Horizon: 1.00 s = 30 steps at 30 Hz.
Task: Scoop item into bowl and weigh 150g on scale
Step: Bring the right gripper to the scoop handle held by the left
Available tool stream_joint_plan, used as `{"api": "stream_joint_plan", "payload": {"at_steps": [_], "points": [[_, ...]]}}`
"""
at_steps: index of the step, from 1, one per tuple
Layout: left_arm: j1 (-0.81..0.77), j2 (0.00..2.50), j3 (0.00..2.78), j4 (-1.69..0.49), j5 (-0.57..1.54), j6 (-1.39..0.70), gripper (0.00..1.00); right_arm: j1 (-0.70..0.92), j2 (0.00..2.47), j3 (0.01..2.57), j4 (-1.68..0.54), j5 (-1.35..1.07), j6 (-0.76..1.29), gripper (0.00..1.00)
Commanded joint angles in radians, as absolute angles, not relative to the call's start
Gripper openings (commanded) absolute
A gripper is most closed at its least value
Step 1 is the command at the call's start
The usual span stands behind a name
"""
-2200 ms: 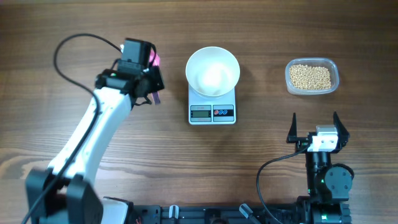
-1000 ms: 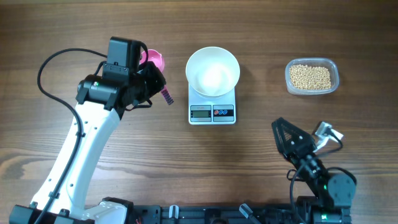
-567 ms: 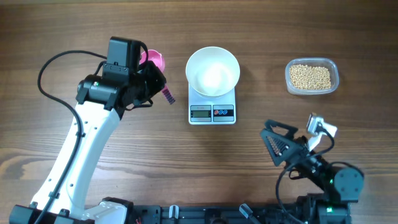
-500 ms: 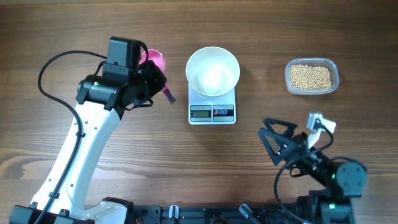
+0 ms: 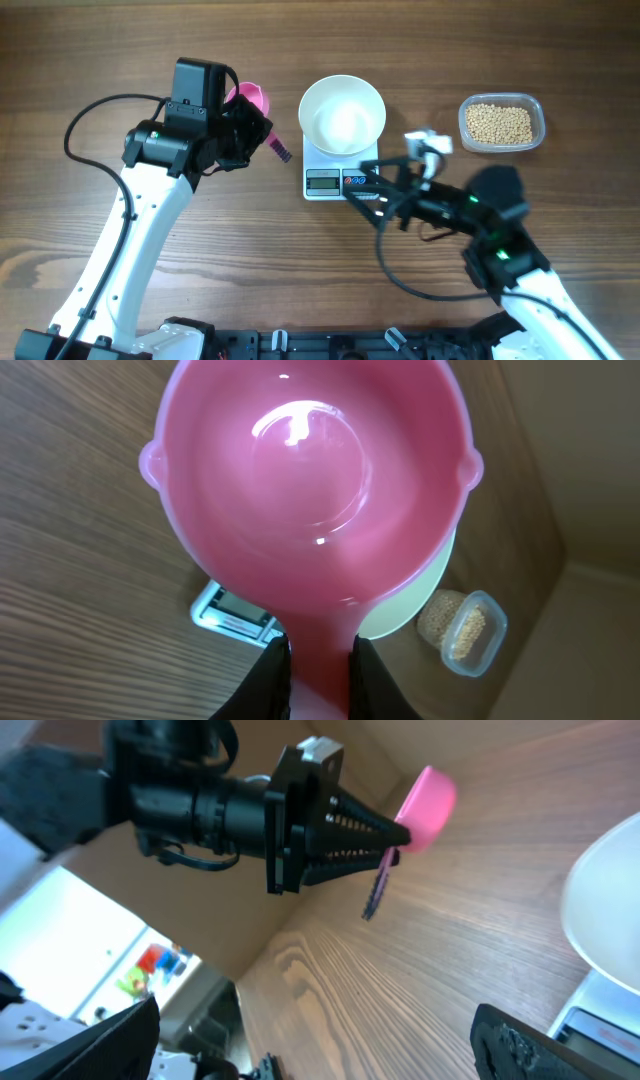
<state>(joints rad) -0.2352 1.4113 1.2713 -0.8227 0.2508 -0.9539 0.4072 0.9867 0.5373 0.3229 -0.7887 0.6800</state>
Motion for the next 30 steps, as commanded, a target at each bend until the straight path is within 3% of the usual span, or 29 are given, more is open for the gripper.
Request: {"api": "stream_joint_plan", "payload": {"at_steps": [1,16,21,30], "points": [[-0.231,1.397,1.284,-0.808,0.285,-1.02,0.04,0.497,1.107,0.649,0.341,-0.661,0.577,1.0],[-0.231,1.397,1.284,-0.774,0.326,-1.106,0.06,0.601,1.438,0.852,0.344,-0.563,0.471,0.99],[-0.231,1.397,1.284,-0.759,0.326,-1.109,0.06,0.633,1.469,0.855,0.355,-0.472,0.471,0.9],[-0.231,1.397,1.284,-0.759,0.326,-1.109,0.07,0.665,1.482,0.858,0.413,-0.385,0.474,0.65]]}}
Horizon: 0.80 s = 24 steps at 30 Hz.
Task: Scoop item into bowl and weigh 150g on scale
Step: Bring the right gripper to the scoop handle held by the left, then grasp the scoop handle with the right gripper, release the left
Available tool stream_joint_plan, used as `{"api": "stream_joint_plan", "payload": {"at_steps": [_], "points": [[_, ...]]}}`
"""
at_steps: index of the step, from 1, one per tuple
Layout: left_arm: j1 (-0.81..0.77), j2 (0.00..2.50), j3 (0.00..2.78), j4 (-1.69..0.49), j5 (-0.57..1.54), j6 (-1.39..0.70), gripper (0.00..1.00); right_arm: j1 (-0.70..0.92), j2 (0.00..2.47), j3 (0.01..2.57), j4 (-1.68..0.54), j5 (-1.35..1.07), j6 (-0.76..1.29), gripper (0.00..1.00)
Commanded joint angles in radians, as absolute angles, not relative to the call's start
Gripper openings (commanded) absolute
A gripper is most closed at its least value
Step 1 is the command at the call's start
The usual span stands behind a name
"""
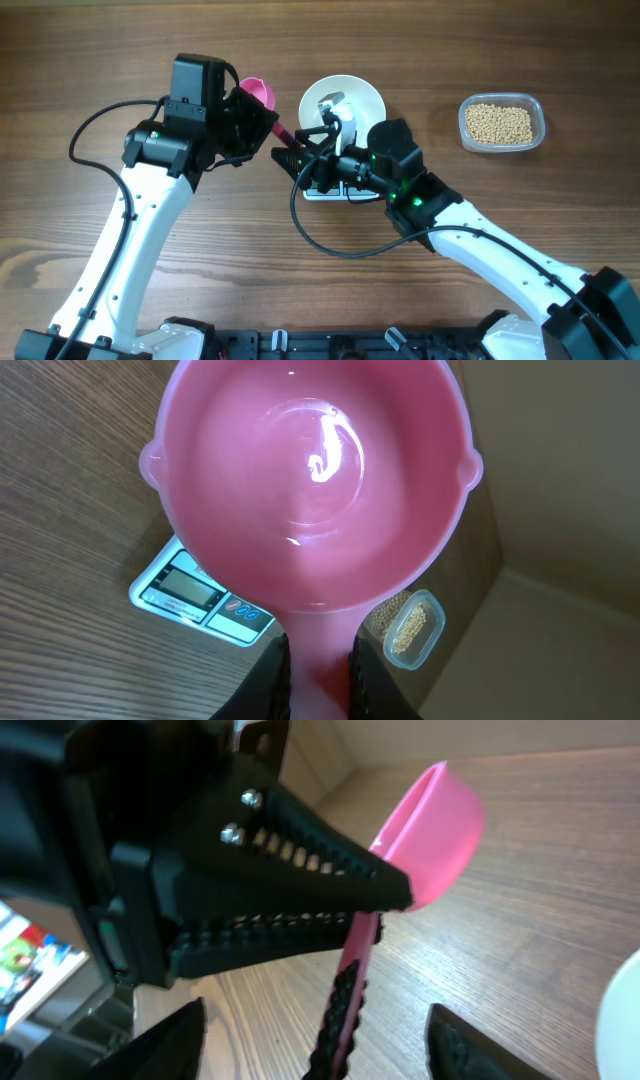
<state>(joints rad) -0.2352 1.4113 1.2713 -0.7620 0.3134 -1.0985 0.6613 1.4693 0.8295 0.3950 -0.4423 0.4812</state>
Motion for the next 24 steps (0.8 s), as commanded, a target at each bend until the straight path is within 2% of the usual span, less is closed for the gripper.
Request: {"api": "stream_joint_plan", "payload": {"at_steps": [1,19,24], "points": [[-0.231,1.397,1.284,-0.759,0.326,-1.109,0.07,0.665,1.482,0.859,0.416,-0.385,0.474,0.63],[-0.231,1.397,1.284,-0.748,0.326,-1.108,0.09,0.664,1.52,0.859,0.444,-0.373,0.5,0.56],[-0.231,1.397,1.284,-0.748,0.326,-1.109,0.09,0.664,1.534,0.859,0.469,-0.374,0.509,0.49]]}}
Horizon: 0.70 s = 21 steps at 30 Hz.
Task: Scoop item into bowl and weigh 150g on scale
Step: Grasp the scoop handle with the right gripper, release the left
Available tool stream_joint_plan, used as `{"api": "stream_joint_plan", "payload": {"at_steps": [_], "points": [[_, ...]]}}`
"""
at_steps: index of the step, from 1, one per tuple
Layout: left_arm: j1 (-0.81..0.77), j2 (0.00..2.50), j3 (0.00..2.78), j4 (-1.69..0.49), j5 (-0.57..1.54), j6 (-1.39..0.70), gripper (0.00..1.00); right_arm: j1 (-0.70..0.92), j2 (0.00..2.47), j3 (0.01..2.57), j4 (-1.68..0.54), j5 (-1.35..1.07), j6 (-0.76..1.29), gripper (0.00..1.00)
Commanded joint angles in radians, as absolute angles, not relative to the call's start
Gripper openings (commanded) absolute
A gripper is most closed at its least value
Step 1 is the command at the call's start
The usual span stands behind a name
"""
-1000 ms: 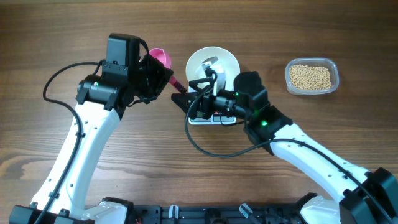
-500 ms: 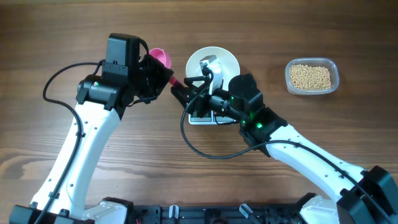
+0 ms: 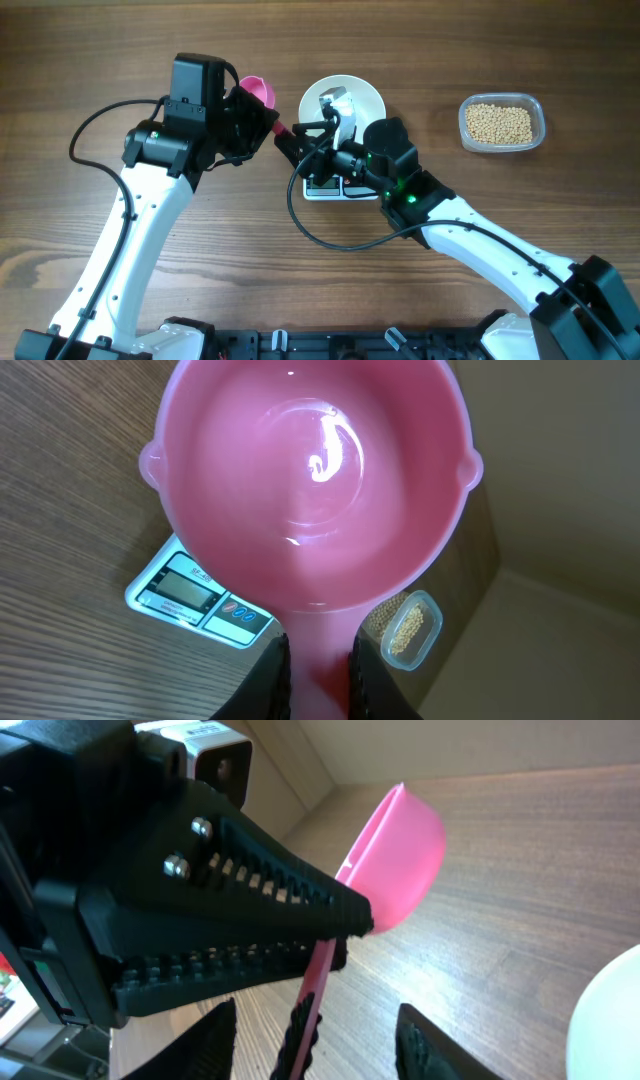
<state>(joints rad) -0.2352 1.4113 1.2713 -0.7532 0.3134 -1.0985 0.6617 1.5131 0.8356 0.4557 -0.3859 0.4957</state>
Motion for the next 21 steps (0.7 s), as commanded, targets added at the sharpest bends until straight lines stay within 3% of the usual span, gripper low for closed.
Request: {"api": "stream_joint_plan", "payload": {"at_steps": [1,6,9,19,20,21], "points": [[-0.231,1.397,1.284,-0.748,0.326,-1.108,0.09,0.665,1.54,0.86,0.472,-0.374,0.525,0.48],[-0.231,1.397,1.284,-0.748,0.325,-1.108,0.09,0.665,1.547,0.86,0.487,-0.374,0.527,0.39],[-0.231,1.397,1.284,-0.748,0.325,-1.108,0.09,0.665,1.547,0.86,0.493,-0.374,0.53,0.2],[-0.231,1.397,1.284,-0.748,0.325,-1.108,0.1,0.664,1.547,0.86,0.506,-0.382,0.553,0.07],[-0.231,1.397,1.284,-0.748,0.325,-1.108,0.15,0.665,1.547,0.86,0.506,-0.385,0.553,0.06],[-0.231,1.397,1.284,-0.748,0.325,-1.107,0.39,0.664,1.547,0.86,0.508,-0.386,0.553,0.04]]}}
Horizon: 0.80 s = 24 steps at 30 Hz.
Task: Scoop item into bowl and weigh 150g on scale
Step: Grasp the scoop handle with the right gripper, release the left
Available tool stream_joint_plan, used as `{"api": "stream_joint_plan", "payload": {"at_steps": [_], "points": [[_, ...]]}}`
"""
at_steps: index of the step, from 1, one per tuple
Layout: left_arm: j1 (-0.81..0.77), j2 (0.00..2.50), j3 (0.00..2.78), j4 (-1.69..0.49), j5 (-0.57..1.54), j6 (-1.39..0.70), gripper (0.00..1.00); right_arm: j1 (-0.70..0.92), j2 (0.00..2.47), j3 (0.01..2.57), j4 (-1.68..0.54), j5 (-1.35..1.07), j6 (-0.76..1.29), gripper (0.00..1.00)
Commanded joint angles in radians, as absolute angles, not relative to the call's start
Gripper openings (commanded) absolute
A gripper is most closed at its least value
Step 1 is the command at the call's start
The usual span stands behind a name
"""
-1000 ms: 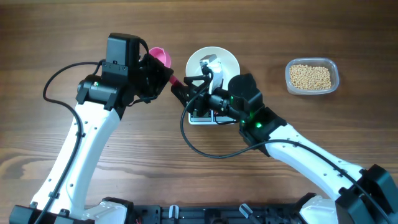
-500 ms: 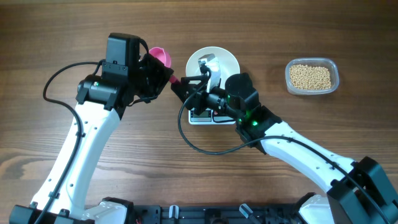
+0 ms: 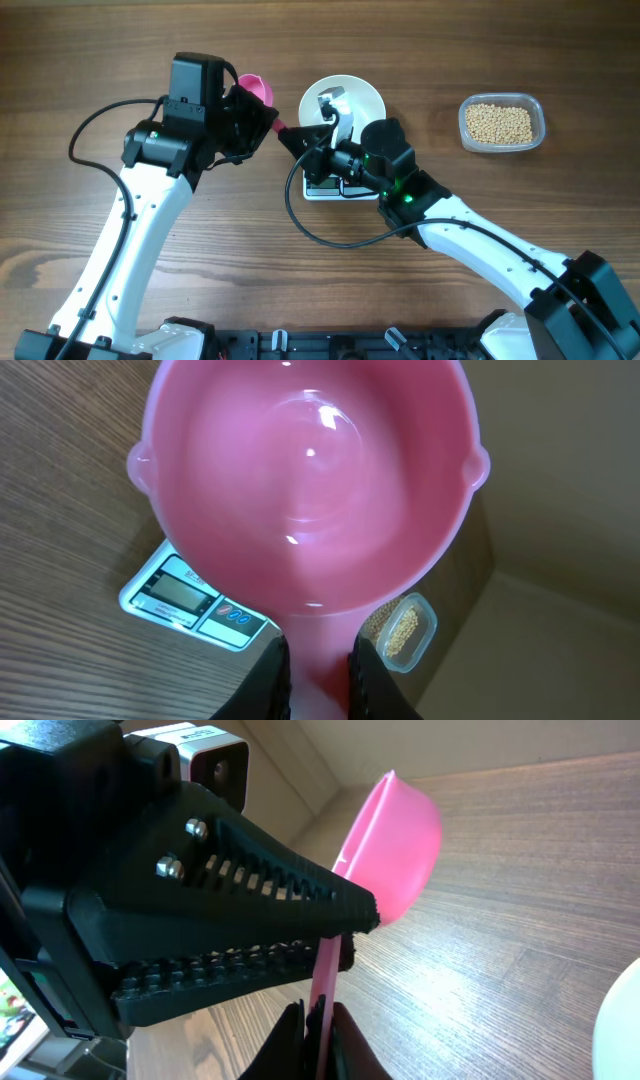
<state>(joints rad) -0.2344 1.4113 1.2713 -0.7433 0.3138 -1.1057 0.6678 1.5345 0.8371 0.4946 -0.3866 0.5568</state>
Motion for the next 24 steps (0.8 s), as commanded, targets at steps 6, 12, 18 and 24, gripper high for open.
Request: {"api": "stream_joint_plan", "payload": {"at_steps": [6,12,18,24], "points": [[-0.231,1.385,1.285,-0.746,0.354,-1.069,1.0,0.646,1.538,0.864,0.506,-0.385,0.553,0.04],[-0.231,1.288,1.285,-0.744,0.327,-0.948,1.0,0.553,1.478,0.889,0.356,-0.385,0.548,0.04],[-0.231,1.159,1.284,-0.745,0.23,-0.727,1.0,0.436,1.358,0.951,0.069,-0.359,0.429,0.04],[-0.232,1.114,1.283,-0.756,0.227,-0.522,1.0,0.327,1.175,1.004,-0.2,-0.243,0.358,0.04]]}}
